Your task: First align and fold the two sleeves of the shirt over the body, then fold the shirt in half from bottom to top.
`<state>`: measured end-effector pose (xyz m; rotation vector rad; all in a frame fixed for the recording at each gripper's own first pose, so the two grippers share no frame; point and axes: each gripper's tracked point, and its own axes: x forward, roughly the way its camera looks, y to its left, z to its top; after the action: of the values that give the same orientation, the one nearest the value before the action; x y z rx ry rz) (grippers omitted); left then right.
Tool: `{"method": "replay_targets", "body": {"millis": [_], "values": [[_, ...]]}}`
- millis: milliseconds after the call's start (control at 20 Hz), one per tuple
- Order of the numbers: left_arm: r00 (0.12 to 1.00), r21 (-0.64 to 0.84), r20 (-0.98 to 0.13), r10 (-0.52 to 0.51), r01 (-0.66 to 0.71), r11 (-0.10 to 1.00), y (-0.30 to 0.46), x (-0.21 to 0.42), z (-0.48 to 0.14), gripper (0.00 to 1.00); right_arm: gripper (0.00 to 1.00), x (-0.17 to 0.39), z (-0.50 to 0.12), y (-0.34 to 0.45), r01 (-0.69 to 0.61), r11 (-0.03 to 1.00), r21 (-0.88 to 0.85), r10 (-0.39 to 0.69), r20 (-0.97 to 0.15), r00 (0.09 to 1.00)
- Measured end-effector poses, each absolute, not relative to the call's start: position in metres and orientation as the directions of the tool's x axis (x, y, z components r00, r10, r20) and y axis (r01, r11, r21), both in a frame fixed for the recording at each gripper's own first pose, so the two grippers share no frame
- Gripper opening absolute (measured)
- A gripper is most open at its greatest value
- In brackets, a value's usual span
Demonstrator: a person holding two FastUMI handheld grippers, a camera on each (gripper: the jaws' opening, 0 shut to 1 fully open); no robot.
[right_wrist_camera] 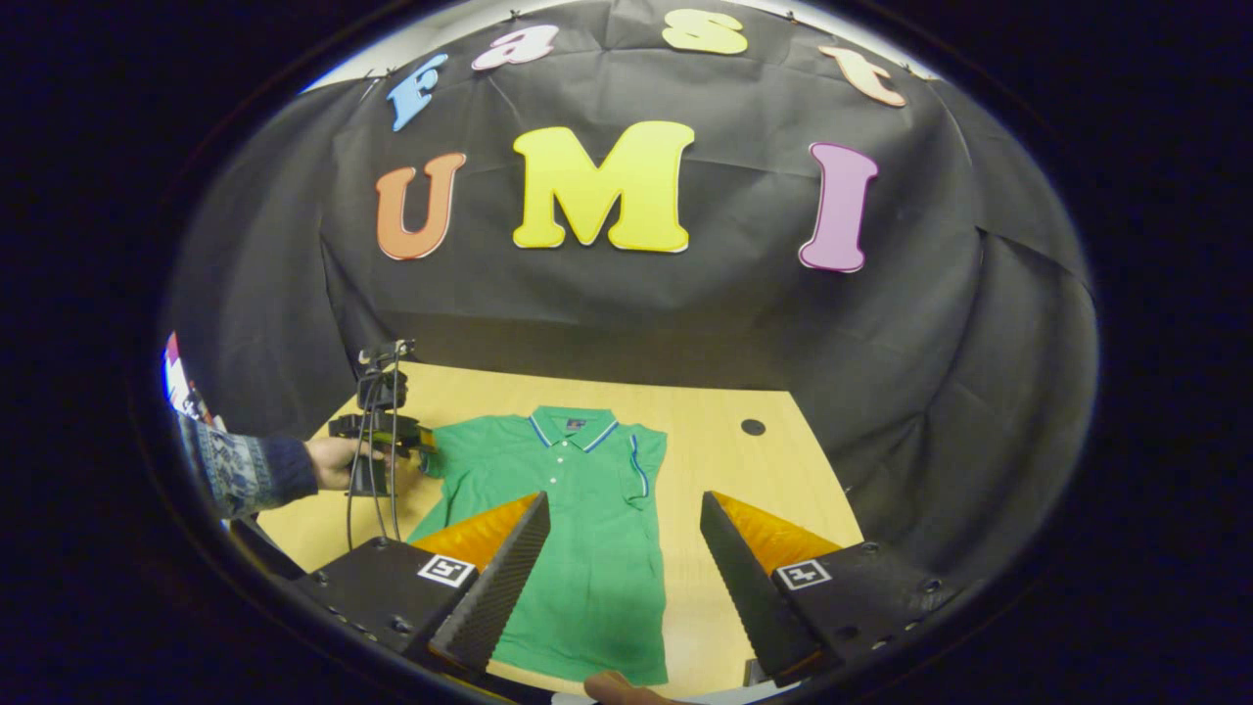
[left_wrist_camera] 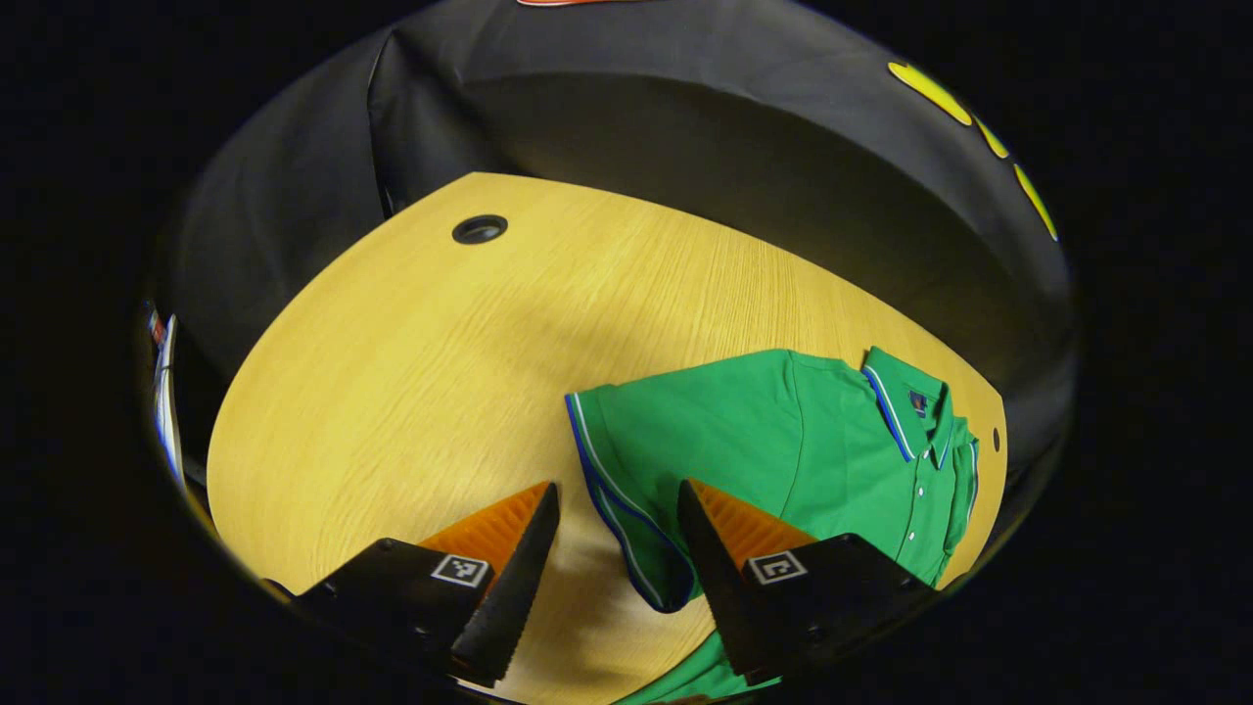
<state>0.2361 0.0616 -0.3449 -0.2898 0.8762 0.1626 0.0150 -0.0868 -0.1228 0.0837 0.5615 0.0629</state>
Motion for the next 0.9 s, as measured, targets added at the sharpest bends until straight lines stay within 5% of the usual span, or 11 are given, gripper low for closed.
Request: {"method": "replay_targets", "body": {"millis": [100,250,400,500,900], "values": [[0.624,-0.144,-0.781,0.036,-0.235,0.961,0.065,0.240,-0.348,0.77,0.97,0.009,-0.119,-0.083,-0.032,0.995,0.089,0.075,-0.526,0.847],[0.603,-0.094,-0.795,0.057,-0.215,0.972,0.072,0.241,-0.345,0.43,0.97,0.004,-0.122,-0.084,-0.017,0.995,0.097,0.066,-0.534,0.843],[0.592,-0.078,-0.804,0.045,-0.181,0.980,0.066,0.242,-0.347,0.34,0.96,-0.002,-0.129,-0.084,0.006,0.992,0.125,0.065,-0.555,0.829],[0.586,-0.079,-0.810,0.034,-0.166,0.983,0.062,0.241,-0.346,0.15,0.95,-0.005,-0.132,-0.086,0.017,0.991,0.132,0.061,-0.560,0.827],[0.632,0.047,-0.770,0.084,-0.075,0.996,0.047,0.243,-0.307,0.08,0.96,-0.010,-0.139,-0.089,0.025,0.987,0.157,0.069,-0.567,0.821]]}}
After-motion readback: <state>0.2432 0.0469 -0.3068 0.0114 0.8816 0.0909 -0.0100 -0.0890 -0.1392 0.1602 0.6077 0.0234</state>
